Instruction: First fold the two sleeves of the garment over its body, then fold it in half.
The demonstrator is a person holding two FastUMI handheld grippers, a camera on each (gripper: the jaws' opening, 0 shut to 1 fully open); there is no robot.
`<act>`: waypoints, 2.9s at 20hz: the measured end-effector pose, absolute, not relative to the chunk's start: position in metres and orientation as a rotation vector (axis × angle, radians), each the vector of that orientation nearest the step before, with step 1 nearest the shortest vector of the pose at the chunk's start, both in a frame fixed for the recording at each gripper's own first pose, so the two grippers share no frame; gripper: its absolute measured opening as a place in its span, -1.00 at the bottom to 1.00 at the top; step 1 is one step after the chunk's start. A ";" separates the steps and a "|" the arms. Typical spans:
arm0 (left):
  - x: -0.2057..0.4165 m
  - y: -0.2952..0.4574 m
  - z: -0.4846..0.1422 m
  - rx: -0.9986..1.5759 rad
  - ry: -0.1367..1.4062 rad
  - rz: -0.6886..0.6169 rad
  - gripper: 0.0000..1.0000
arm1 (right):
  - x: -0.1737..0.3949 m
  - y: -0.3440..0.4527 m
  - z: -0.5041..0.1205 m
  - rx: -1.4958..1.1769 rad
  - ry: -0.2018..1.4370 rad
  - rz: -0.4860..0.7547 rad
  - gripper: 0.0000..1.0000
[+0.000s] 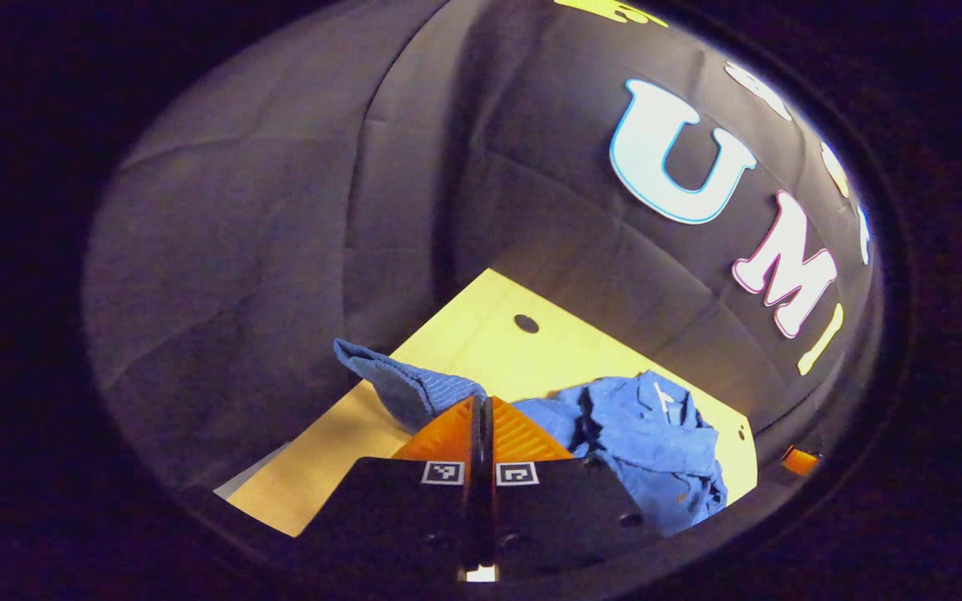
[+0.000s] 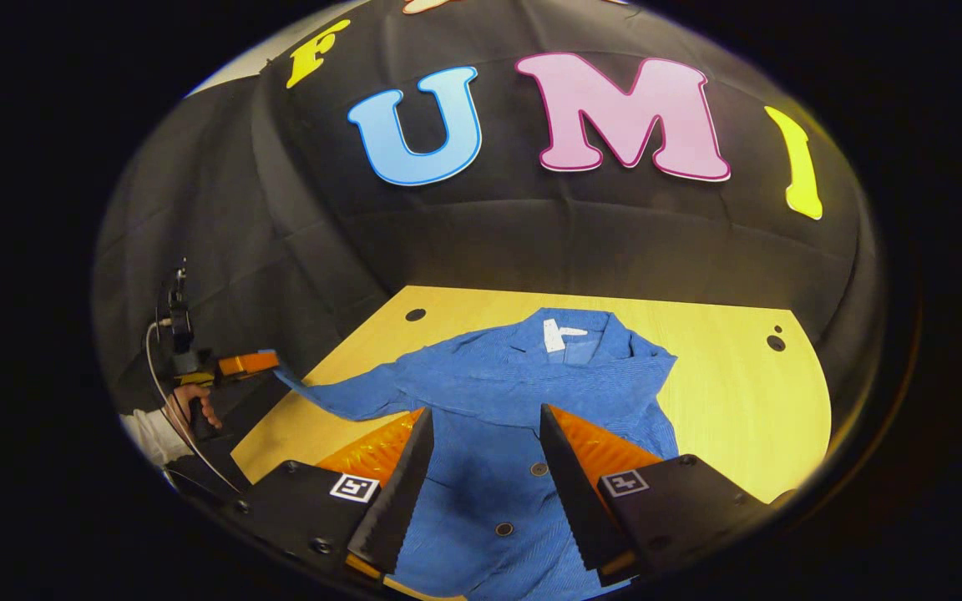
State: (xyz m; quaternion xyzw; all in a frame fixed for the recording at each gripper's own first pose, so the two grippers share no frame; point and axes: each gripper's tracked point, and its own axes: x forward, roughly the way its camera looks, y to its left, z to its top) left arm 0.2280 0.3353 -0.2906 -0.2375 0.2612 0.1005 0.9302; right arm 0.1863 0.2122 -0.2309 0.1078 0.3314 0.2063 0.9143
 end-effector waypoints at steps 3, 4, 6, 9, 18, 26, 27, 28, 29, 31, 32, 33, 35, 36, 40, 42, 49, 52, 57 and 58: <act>0.260 0.281 -0.249 -0.485 0.490 0.117 -1.00 | 0.180 0.191 -0.225 0.227 0.669 0.405 0.63; 0.275 0.261 -0.236 -0.488 0.462 0.090 -1.00 | 0.179 0.180 -0.226 0.212 0.667 0.391 0.63; 0.295 0.216 -0.212 -0.485 0.428 0.022 -1.00 | 0.170 0.159 -0.228 0.191 0.661 0.377 0.63; 0.326 0.141 -0.196 -0.415 0.431 -0.080 -1.00 | 0.156 0.124 -0.232 0.196 0.666 0.346 0.63; 0.400 -0.068 -0.231 -0.436 0.560 -0.335 -1.00 | 0.130 0.032 -0.274 0.196 0.742 0.275 0.49; 0.369 -0.169 -0.381 -0.359 1.031 -0.440 -1.00 | 0.131 -0.024 -0.307 0.170 0.799 0.271 0.49; 0.361 -0.173 -0.395 -0.377 1.066 -0.436 -0.99 | 0.132 -0.028 -0.309 0.172 0.805 0.273 0.49; 0.358 -0.173 -0.396 -0.408 1.088 -0.421 -1.00 | 0.132 -0.031 -0.312 0.173 0.812 0.276 0.63; 0.358 -0.176 -0.398 -0.448 1.083 -0.420 -0.88 | 0.130 -0.032 -0.316 0.175 0.819 0.278 0.63; 0.362 -0.175 -0.383 -0.477 1.046 -0.417 -0.08 | 0.127 -0.031 -0.325 0.182 0.836 0.291 0.63; 0.360 -0.169 -0.378 -0.451 1.028 -0.414 0.31 | 0.124 -0.029 -0.329 0.188 0.846 0.298 0.63; 0.358 -0.160 -0.374 -0.406 1.013 -0.396 0.71 | 0.121 -0.025 -0.333 0.201 0.856 0.307 0.63; 0.340 -0.138 -0.362 -0.318 1.007 -0.370 0.70 | 0.115 -0.019 -0.340 0.230 0.882 0.317 0.63; 0.322 -0.124 -0.353 -0.278 1.008 -0.350 0.70 | 0.113 -0.017 -0.344 0.237 0.894 0.319 0.63; 0.220 -0.048 -0.339 -0.188 1.057 -0.200 0.70 | 0.090 -0.011 -0.359 0.198 0.949 0.320 0.63; 0.156 -0.005 -0.352 -0.146 1.125 -0.103 0.70 | 0.070 -0.016 -0.373 0.157 1.003 0.310 0.64; 0.017 0.085 -0.406 -0.185 1.346 0.125 0.70 | 0.000 -0.016 -0.408 0.101 1.213 0.262 0.65; 0.006 0.102 -0.422 -0.148 1.391 0.149 0.70 | -0.024 -0.015 -0.420 0.103 1.296 0.237 0.65; -0.004 0.120 -0.432 -0.082 1.450 0.157 0.70 | -0.040 -0.022 -0.426 0.100 1.336 0.187 0.65; -0.003 0.121 -0.431 -0.094 1.441 0.151 0.70 | -0.041 -0.022 -0.428 0.097 1.343 0.180 0.65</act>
